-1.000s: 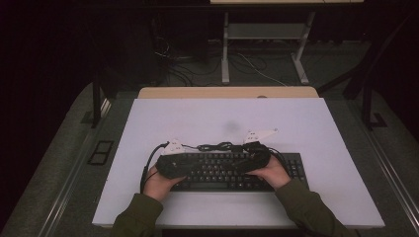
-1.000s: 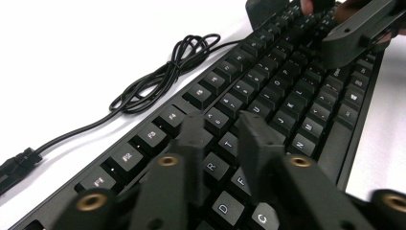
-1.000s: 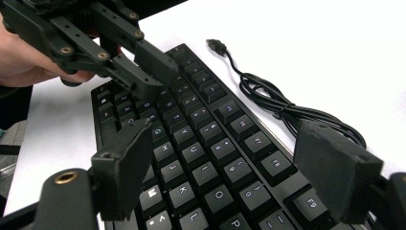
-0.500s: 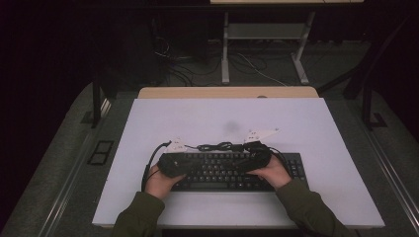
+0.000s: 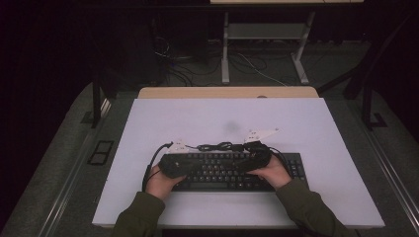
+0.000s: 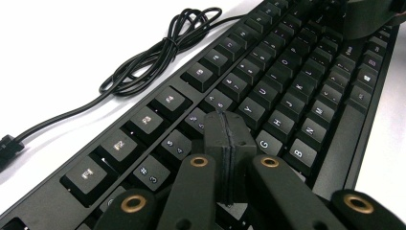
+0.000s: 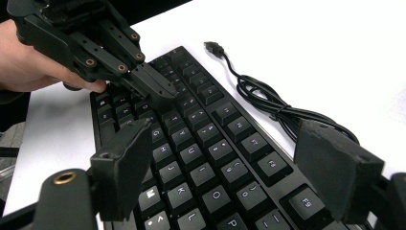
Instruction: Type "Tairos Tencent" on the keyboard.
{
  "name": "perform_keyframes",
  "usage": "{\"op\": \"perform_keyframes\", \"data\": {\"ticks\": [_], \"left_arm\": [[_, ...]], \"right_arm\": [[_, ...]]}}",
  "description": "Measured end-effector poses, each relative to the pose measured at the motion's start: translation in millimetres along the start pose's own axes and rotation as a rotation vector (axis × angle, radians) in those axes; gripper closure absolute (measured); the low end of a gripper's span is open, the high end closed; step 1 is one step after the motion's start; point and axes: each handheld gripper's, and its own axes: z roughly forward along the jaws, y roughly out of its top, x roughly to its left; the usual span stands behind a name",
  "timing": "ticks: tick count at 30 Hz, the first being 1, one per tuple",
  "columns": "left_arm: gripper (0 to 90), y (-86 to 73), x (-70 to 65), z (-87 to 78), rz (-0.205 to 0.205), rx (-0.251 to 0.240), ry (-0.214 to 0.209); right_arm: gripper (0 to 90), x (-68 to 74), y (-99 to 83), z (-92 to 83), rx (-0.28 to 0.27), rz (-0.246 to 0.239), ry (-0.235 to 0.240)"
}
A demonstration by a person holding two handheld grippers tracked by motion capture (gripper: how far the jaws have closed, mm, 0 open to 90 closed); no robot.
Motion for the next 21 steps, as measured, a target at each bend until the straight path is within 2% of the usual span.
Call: {"op": "perform_keyframes", "data": {"ticks": [10,14,16,21], "left_arm": [[89.4,-0.5,-0.8,2.3,-0.001,0.008,-0.004],[89.4,0.4,-0.9,0.7,0.01,0.013,-0.003],[89.4,0.8,-0.5,-0.6,0.001,-0.004,-0.01],[89.4,1.1,-0.8,-2.7,0.003,-0.009,-0.008]], "right_arm": [[20.7,-0.1,0.0,0.4,-0.001,-0.002,-0.002],[20.7,0.1,0.2,0.2,-0.001,-0.003,-0.002],[20.7,0.4,0.4,-0.3,-0.002,0.002,-0.002],[20.7,0.0,0.5,-0.8,-0.006,0.003,-0.003]]}}
